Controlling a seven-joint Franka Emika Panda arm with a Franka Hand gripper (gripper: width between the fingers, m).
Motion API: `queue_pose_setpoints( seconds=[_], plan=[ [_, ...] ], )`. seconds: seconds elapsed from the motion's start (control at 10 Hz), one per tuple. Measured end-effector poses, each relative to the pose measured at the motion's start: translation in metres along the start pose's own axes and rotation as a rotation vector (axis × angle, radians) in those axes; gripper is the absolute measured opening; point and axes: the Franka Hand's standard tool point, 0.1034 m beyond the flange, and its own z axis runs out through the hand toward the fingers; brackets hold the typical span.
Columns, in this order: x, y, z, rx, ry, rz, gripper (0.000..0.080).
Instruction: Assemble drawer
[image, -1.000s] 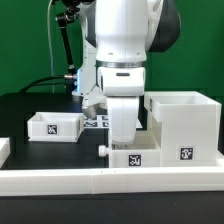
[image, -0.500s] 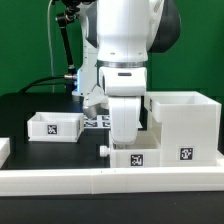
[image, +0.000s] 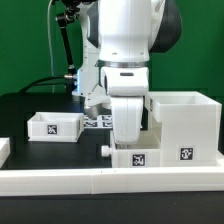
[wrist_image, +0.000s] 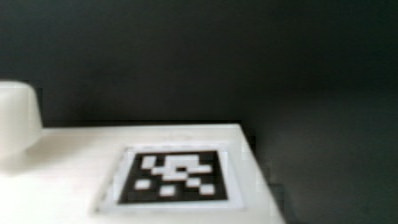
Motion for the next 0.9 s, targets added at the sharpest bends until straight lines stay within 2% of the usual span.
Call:
queue_pose_setpoints(
  seconds=[0.4,0.6,0.7,0.9],
  plan=[
    [0.0078,0.0059,-0.0019,0.000,-0.002,-0.022,0.0042],
    [0.0059,0.0056,-0.0012,0.002,-0.002,-0.018,0.0042],
    [0.0057,0.0055,-0.0010,0.002,-0.002,-0.018,0.0150],
    [0.0056,0.0054,-0.0025,0.001,-0.002,-0.012,0.0425]
  ],
)
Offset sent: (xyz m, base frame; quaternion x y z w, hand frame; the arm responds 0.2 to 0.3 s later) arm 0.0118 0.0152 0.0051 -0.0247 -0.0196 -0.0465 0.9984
